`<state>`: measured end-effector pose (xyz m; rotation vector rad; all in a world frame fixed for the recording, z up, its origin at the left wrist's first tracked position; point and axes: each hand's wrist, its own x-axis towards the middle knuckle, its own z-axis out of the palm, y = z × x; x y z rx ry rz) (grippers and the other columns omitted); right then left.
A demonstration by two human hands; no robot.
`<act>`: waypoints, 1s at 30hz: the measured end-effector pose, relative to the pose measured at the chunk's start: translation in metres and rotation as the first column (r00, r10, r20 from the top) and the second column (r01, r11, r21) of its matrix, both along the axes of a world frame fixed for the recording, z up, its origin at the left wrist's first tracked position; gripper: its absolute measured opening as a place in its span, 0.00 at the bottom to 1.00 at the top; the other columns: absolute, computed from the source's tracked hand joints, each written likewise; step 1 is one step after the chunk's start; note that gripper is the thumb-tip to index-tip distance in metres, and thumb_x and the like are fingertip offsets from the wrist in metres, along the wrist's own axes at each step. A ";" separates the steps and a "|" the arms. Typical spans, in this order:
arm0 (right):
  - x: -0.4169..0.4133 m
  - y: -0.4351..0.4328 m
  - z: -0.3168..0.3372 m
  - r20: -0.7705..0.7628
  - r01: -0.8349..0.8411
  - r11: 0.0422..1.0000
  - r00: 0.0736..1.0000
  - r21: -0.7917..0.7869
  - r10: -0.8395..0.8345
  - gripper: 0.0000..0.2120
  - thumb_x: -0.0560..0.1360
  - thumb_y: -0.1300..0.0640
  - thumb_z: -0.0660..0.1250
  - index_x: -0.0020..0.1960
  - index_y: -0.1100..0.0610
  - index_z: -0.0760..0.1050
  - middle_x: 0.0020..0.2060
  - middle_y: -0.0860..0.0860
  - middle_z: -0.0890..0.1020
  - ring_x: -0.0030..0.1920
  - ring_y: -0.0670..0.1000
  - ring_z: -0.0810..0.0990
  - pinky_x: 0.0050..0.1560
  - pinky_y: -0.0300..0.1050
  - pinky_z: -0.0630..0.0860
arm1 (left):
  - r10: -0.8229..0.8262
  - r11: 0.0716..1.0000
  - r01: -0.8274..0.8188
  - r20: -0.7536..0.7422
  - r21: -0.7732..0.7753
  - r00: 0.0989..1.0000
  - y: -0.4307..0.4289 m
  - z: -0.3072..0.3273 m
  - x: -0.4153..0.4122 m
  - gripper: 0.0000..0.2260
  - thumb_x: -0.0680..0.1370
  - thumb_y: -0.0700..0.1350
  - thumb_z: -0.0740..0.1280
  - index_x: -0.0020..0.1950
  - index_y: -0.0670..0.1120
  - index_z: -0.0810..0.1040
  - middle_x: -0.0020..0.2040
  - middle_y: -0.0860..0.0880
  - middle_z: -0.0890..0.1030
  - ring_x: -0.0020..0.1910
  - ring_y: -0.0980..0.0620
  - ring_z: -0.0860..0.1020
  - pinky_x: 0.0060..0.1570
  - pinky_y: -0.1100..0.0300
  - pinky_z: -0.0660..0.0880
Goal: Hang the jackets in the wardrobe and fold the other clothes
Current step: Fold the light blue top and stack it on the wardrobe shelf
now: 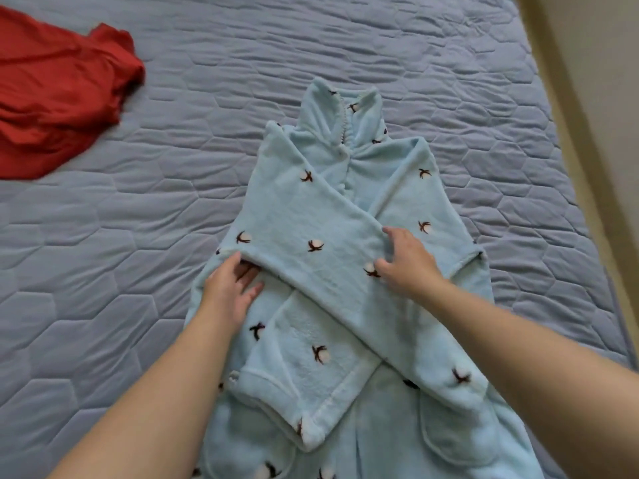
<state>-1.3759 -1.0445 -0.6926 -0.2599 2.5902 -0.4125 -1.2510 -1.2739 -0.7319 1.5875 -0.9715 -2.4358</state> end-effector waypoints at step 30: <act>-0.145 -0.198 -0.036 0.087 0.068 0.991 0.995 -0.115 -0.058 0.23 0.72 0.39 0.65 0.58 0.55 0.71 0.49 0.53 0.75 0.51 0.57 0.76 0.47 0.47 0.74 | 0.003 0.993 -0.001 0.016 -0.122 1.000 0.002 -0.051 -0.020 0.05 0.76 0.48 0.69 0.48 0.47 0.81 0.42 0.53 0.84 0.38 0.58 0.82 0.33 0.67 0.75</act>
